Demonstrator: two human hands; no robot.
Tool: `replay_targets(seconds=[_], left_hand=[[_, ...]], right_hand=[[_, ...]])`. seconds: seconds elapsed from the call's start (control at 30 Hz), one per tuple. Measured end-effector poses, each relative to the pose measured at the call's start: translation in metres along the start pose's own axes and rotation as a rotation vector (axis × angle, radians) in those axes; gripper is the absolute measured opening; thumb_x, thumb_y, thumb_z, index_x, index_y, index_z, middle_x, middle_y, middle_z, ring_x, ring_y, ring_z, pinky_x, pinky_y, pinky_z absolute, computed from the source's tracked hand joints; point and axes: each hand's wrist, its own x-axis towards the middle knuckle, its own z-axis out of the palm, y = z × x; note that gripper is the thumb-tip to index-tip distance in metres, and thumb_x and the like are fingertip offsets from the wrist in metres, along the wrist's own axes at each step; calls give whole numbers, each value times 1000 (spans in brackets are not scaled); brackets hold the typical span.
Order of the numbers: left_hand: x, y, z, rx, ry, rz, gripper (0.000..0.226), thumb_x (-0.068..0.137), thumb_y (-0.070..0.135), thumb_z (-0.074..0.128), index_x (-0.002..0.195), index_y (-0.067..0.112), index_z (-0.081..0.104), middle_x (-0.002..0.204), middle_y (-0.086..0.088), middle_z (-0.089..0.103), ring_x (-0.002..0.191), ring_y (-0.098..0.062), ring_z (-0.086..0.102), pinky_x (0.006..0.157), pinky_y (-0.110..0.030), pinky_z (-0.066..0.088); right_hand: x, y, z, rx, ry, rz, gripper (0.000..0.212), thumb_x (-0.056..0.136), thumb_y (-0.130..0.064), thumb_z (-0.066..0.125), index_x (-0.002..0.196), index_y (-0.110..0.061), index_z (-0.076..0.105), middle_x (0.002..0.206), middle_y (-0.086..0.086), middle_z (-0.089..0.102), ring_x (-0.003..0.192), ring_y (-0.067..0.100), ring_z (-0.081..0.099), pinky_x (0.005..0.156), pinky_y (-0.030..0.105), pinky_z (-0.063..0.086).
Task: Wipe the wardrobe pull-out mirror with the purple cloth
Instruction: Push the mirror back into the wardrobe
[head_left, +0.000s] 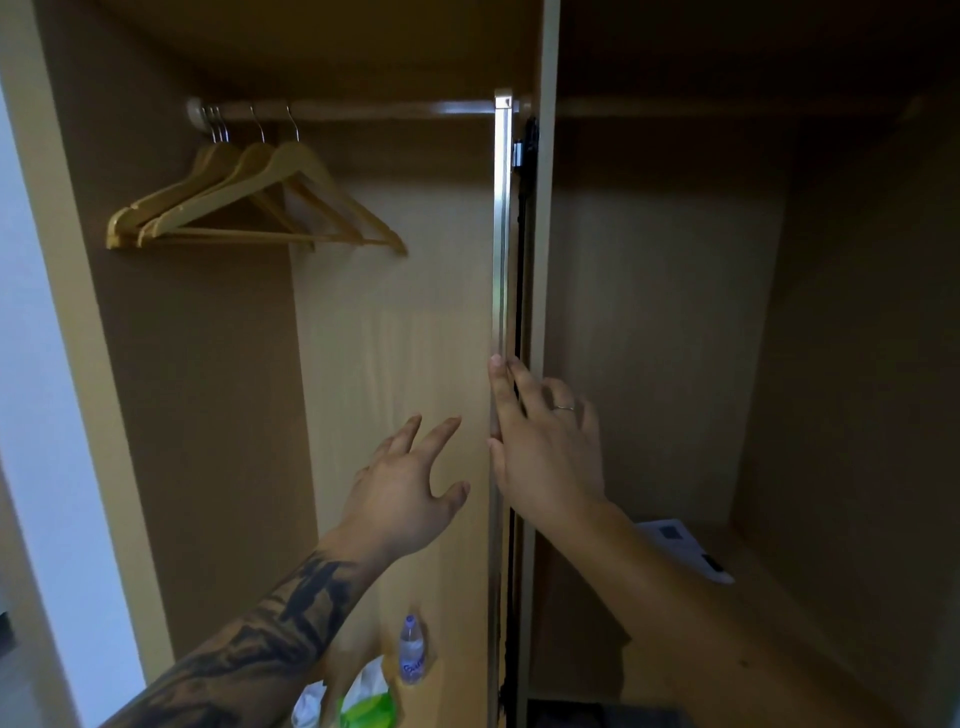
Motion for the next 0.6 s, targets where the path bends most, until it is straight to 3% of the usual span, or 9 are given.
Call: replay_targets(seconds=[0.13,0.27,0.37,0.6], left_hand=[[6,-4,1,10,0,0,84,97,62,59,162,54,7,176,1,10,160,-27,19,122,-50,34],[14,-9,2,41,-13,2,85,97,62,59,162,54,5,177,1,8,160,-28,19,122,-51,34],[20,-13,0,56,-13,-2,86,97,62,59,162,54,4,177,0,8,160,-29,18,121,-53,34],[29,-19,-1,80,-36,-14,85,97,59,59,162,55,5,177,-1,8,160,-30,17,123,-54,33]], right_hand=[[10,1,8,-51,-13,21,94,99,-42,61,165,-26,-5,172,2,14,150,33,24,119,63,22],[21,4,20,-104,-14,34,95,102,-36,59,163,-26,-13,173,0,-14,158,36,-3,122,61,-5],[30,4,28,-127,-13,39,95,103,-31,58,162,-23,-17,170,-3,-27,157,35,-14,117,59,-16],[43,11,46,-136,-37,33,97,104,-30,57,161,-21,-21,169,-5,-29,159,35,-2,121,62,-8]])
